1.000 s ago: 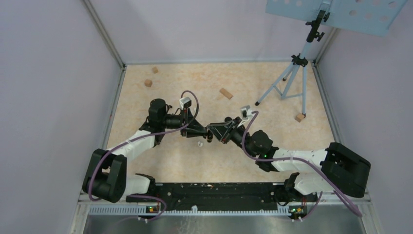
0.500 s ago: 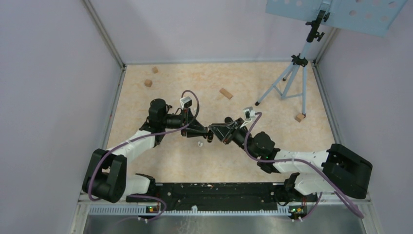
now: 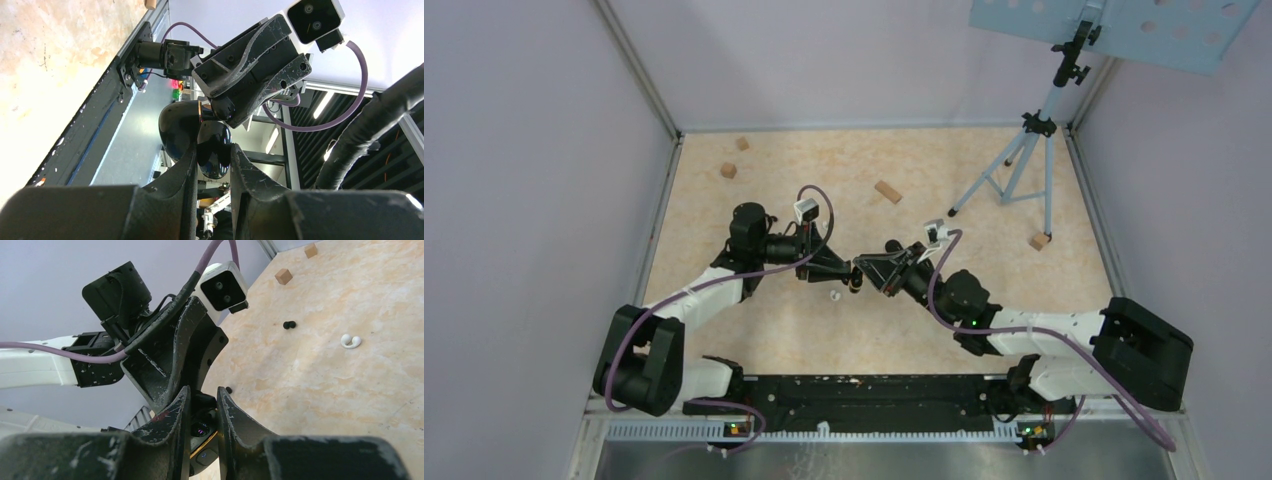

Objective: Insert the wireless bluetooth earbuds into the charging case
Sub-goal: Insert the right earbud into the right side groove of the charging case.

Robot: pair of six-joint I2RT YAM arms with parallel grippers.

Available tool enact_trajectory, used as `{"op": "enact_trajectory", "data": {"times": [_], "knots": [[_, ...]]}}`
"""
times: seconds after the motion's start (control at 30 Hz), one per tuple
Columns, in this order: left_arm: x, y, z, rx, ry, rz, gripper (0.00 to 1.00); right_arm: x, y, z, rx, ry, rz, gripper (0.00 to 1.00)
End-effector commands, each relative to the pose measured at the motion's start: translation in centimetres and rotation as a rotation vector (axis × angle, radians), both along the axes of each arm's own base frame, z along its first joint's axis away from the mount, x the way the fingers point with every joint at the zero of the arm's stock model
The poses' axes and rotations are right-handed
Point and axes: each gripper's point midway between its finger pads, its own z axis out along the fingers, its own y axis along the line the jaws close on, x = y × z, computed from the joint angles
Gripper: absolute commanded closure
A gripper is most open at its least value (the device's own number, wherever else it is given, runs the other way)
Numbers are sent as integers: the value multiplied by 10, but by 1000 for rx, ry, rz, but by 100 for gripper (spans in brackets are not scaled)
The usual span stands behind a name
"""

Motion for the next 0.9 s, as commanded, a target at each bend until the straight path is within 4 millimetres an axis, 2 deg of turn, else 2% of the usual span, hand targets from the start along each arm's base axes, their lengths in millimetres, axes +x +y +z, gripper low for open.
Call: {"op": "enact_trajectory", "data": {"times": [0.0,0.43,0.57,0.67,0.8,0.87], "knots": [[2,1,16,-35,-111,-8,100,-6,6,-21,-96,18,26,90],[4,0,16,-29,-117,-10,100,-14,13,-22,-175,-17,12,87],[4,0,16,-28,-120,-10,100,-13,11,-23,-170,2,-1,72],[4,0,12,-17,-117,-10,100,-12,10,-16,-165,6,-13,61],[2,1,5,6,-127,-21,100,-8,4,8,-162,-17,-46,46],[3,1,-1,33,-136,-26,100,-6,-1,22,-164,-38,-65,42]]}}
